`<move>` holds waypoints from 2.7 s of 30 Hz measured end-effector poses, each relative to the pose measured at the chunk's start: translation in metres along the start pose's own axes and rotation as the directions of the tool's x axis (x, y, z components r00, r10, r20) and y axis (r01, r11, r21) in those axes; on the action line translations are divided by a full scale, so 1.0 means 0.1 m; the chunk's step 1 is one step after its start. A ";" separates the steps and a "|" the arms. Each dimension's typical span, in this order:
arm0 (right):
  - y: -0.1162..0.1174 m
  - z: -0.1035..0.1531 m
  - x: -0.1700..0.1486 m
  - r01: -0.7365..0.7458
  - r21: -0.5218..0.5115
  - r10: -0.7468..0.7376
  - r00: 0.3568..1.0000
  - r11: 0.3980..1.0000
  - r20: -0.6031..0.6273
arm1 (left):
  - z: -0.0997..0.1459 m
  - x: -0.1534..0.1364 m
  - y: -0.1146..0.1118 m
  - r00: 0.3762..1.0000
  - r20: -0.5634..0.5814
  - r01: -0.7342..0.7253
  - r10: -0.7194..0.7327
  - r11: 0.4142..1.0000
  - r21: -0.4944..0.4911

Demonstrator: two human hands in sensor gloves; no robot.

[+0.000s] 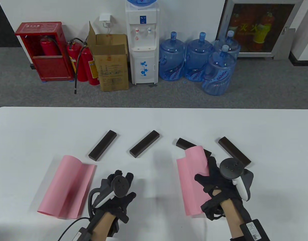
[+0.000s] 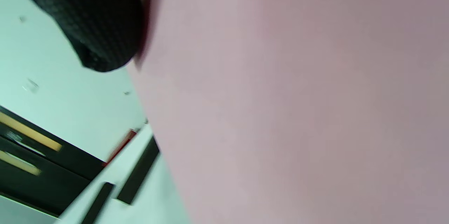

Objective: Unroll papers and secure with paperweights

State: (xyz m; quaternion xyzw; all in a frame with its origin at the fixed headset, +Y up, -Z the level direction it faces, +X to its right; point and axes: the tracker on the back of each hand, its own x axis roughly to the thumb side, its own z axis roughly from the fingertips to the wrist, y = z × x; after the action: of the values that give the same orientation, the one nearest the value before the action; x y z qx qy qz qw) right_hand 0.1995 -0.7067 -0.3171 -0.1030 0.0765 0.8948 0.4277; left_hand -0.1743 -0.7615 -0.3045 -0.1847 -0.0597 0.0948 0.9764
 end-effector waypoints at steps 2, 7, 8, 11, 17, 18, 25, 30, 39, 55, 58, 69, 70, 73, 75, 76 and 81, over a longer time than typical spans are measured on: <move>0.16 -0.02 -0.09 0.101 0.020 -0.101 0.995 0.995 -0.028 | 0.00 0.02 -0.01 1.000 0.007 0.006 -0.006 1.000 -0.002; 0.43 -0.12 -0.38 0.105 0.064 -0.097 0.988 0.992 -0.117 | 0.01 0.11 -0.05 0.999 0.031 0.009 -0.008 0.999 -0.034; 0.44 -0.12 -0.40 0.085 0.071 -0.076 0.989 0.994 -0.125 | 0.01 0.13 -0.05 0.999 0.038 0.006 -0.005 0.999 -0.037; 0.46 -0.12 -0.43 0.052 0.060 -0.043 0.990 0.997 -0.136 | 0.02 0.27 -0.05 0.998 0.068 -0.010 0.013 0.999 -0.048; 0.47 -0.10 -0.41 0.024 0.065 -0.015 0.991 0.998 -0.131 | -0.07 0.85 -0.06 0.994 0.109 0.017 -0.005 0.993 -0.115; 0.47 -0.10 -0.41 0.020 0.065 -0.011 0.991 0.998 -0.130 | -0.09 0.94 -0.06 0.993 0.119 0.036 -0.020 0.991 -0.130; 0.47 -0.06 -0.43 0.011 0.060 -0.003 0.992 0.998 -0.126 | -0.31 1.52 -0.35 0.992 0.080 0.109 -0.095 0.975 -0.193; 0.46 -0.03 -0.42 -0.039 0.035 0.043 0.990 0.999 -0.132 | -0.35 1.60 -0.46 0.968 0.098 0.247 -0.233 0.956 -0.159; 0.53 0.13 -0.20 -0.493 -0.092 0.482 0.868 0.865 -0.115 | -0.38 1.57 -0.49 0.976 0.109 0.203 -0.187 0.965 -0.164; 0.88 0.21 -0.02 -0.758 -0.049 0.746 0.625 0.650 0.229 | -0.38 1.56 -0.49 0.974 0.113 0.211 -0.194 0.964 -0.165; 0.85 0.17 -0.04 -0.819 -0.016 0.806 0.561 0.574 0.189 | -0.38 1.56 -0.49 0.974 0.113 0.211 -0.194 0.963 -0.165; 0.53 0.04 -0.10 -0.932 0.036 0.927 0.364 0.362 0.090 | -0.37 1.55 -0.49 0.970 0.116 0.229 -0.212 0.961 -0.158; 0.49 0.02 -0.14 -0.941 0.038 0.939 0.338 0.336 0.070 | -0.37 1.55 -0.49 0.970 0.117 0.230 -0.213 0.960 -0.158; 0.36 -0.02 -0.26 -0.931 0.054 0.931 0.363 0.361 0.027 | -0.37 1.55 -0.49 0.970 0.117 0.230 -0.213 0.960 -0.159; 0.25 -0.04 -0.37 -0.914 0.061 0.916 0.401 0.401 -0.002 | -0.37 1.55 -0.49 0.970 0.118 0.232 -0.215 0.960 -0.158; 0.17 -0.06 -0.44 -0.909 0.056 0.911 0.411 0.412 -0.027 | -0.37 1.55 -0.49 0.970 0.118 0.232 -0.214 0.960 -0.158; -0.15 -0.12 -0.72 -0.886 0.061 0.885 0.451 0.459 -0.113 | -0.37 1.55 -0.49 0.970 0.121 0.230 -0.212 0.960 -0.160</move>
State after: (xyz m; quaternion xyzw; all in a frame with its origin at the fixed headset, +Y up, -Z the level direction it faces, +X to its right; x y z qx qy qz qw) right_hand 0.2569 -0.7541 -0.3110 -0.1068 0.1429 0.9782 -0.1063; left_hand -0.0098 -0.7877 -0.3080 -0.2556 -0.1381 -0.0111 0.9568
